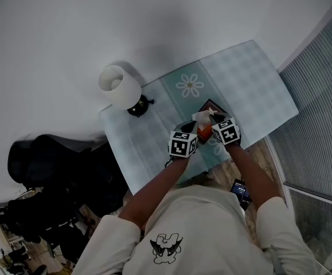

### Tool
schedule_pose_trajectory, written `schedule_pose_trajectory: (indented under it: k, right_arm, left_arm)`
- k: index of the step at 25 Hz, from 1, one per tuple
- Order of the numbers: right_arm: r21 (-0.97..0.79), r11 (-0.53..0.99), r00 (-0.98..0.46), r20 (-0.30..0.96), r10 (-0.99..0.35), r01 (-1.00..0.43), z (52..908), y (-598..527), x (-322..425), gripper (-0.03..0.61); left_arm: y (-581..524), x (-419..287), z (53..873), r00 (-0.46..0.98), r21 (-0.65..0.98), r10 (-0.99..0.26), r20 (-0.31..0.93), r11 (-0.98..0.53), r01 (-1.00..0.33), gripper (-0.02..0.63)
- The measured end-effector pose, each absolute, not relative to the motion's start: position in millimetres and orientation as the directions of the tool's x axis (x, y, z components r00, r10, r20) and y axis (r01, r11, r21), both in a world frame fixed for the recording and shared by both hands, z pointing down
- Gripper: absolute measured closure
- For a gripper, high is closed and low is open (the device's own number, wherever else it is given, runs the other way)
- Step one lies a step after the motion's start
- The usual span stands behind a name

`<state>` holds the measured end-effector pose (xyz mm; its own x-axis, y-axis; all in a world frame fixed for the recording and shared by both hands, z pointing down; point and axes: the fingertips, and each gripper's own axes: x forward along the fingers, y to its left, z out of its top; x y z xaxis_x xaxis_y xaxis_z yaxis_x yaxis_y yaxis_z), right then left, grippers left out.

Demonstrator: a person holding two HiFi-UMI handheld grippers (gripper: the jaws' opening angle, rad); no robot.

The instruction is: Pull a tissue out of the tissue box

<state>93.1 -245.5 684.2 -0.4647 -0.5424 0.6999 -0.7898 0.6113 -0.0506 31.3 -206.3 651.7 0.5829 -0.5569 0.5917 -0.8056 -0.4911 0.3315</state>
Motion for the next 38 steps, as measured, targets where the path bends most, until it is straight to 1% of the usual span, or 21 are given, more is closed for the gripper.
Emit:
schedule_pose_trajectory:
  k: [5, 15, 26, 34, 38]
  right_arm:
    - [-0.050, 0.612, -0.486, 0.660, -0.573, -0.789, 659.2, -241.5, 94.6, 0.564]
    - [-0.042, 0.583, -0.513, 0.530, -0.675, -0.811, 586.8, -216.3, 103.1, 0.563]
    - [-0.120, 0.497, -0.498, 0.416, -0.761, -0.859, 536.3, -178.4, 112.7, 0.563]
    - [-0.177, 0.441, -0.475, 0.368, -0.799, -0.880, 524.9, -133.5, 118.7, 0.563]
    - [-0.175, 0.426, -0.460, 0.353, -0.814, -0.888, 528.4, -120.6, 120.3, 0.563]
  left_arm:
    - [-204.1, 27.6, 644.0, 0.590, 0.328, -0.560, 0.582, -0.503, -0.800, 0.607]
    - [-194.4, 17.2, 609.0, 0.611, 0.277, -0.599, 0.518, -0.558, -0.782, 0.607]
    - [-162.3, 18.3, 562.2, 0.666, 0.268, -0.612, 0.427, -0.617, -0.740, 0.607]
    - [-128.7, 13.3, 542.0, 0.694, 0.251, -0.627, 0.354, -0.651, -0.717, 0.607]
    - [-121.3, 6.9, 555.8, 0.691, 0.285, -0.622, 0.369, -0.631, -0.721, 0.607]
